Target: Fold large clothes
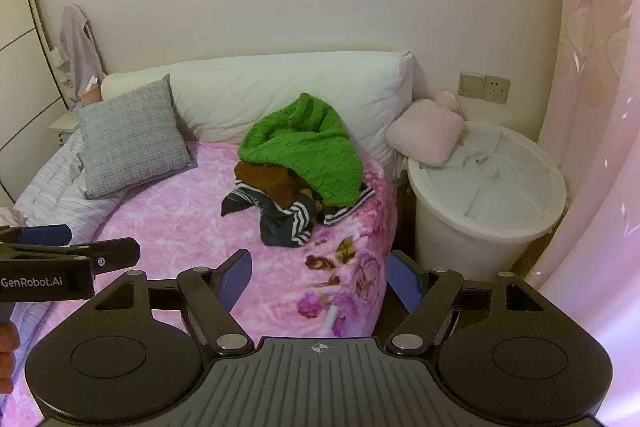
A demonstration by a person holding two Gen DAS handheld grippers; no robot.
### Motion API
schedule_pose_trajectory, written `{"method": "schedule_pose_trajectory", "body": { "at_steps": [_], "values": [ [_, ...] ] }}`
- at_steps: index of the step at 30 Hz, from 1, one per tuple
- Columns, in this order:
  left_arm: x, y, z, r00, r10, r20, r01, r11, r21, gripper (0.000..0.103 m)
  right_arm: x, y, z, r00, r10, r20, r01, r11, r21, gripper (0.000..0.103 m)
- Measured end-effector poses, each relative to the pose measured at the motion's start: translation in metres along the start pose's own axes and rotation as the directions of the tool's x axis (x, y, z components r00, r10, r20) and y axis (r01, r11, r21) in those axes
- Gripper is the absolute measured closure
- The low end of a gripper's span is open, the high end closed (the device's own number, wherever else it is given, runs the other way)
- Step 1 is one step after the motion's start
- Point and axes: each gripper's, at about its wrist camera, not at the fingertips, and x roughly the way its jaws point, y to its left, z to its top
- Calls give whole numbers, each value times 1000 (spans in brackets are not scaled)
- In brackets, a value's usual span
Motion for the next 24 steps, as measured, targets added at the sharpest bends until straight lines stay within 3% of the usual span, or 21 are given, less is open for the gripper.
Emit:
{"method": "schedule_pose_trajectory", "body": {
  "at_steps": [24],
  "values": [
    [24,13,17,1000,-9,-9,9,1000,8,1,28,3,25,1000,-9,-11,9,1000,-2,32]
  ]
}}
